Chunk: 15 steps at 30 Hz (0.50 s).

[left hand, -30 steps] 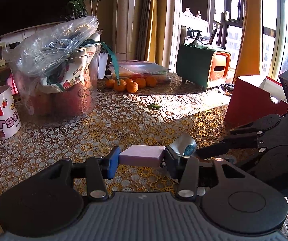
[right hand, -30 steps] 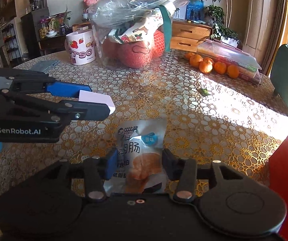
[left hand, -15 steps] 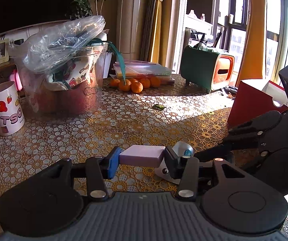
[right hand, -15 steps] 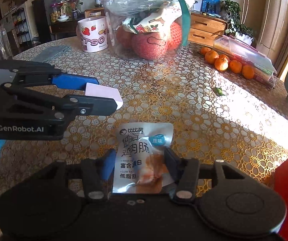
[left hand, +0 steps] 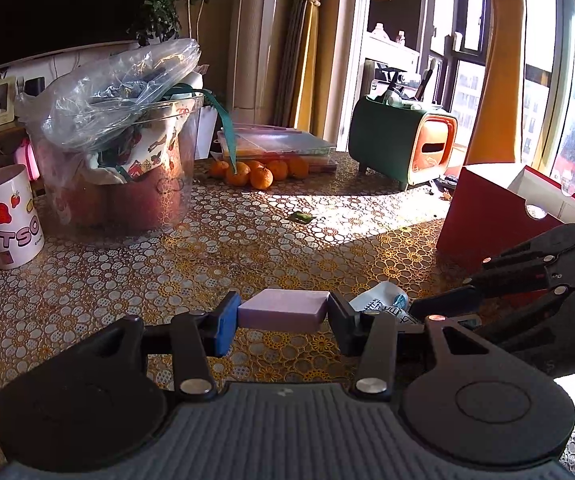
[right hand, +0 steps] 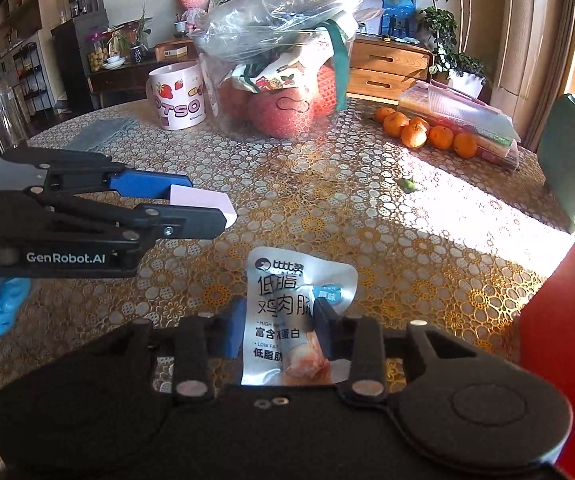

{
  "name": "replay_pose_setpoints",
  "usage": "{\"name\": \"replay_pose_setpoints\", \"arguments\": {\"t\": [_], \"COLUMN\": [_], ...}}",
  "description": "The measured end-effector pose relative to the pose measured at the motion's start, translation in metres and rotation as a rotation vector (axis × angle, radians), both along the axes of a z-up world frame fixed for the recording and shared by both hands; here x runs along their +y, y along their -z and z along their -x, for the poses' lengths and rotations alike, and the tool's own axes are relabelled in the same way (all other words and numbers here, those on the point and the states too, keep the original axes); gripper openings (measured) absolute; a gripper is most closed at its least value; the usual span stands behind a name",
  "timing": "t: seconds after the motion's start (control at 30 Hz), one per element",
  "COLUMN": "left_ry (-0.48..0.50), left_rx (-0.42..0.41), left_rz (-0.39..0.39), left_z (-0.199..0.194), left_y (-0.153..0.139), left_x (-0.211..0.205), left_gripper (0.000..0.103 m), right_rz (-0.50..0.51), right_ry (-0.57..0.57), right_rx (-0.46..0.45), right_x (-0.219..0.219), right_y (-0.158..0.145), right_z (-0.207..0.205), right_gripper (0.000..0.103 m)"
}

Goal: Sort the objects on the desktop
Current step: 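Carry the pink eraser and snack packet over the red box with both tools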

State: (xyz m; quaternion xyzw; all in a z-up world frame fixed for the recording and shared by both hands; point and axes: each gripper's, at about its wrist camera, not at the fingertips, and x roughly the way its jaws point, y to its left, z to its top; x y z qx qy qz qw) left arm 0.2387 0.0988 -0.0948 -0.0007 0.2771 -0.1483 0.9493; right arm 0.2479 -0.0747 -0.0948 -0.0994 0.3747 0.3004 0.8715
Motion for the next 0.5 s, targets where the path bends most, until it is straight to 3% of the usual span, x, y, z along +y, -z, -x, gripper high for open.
{"name": "replay_pose_setpoints", "arguments": {"t": [0.5], "left_ry": [0.048], "left_rx": [-0.017], "left_rz": [0.031], "left_z": [0.037], "left_y": [-0.032], "left_x": [-0.037], "left_gripper": [0.047], "right_rz": [-0.173], "right_ry": [0.119], "right_rx": [-0.042], "right_x": [-0.064], "right_y": [-0.054], "right_z": [0.037], "right_gripper": [0.036]}}
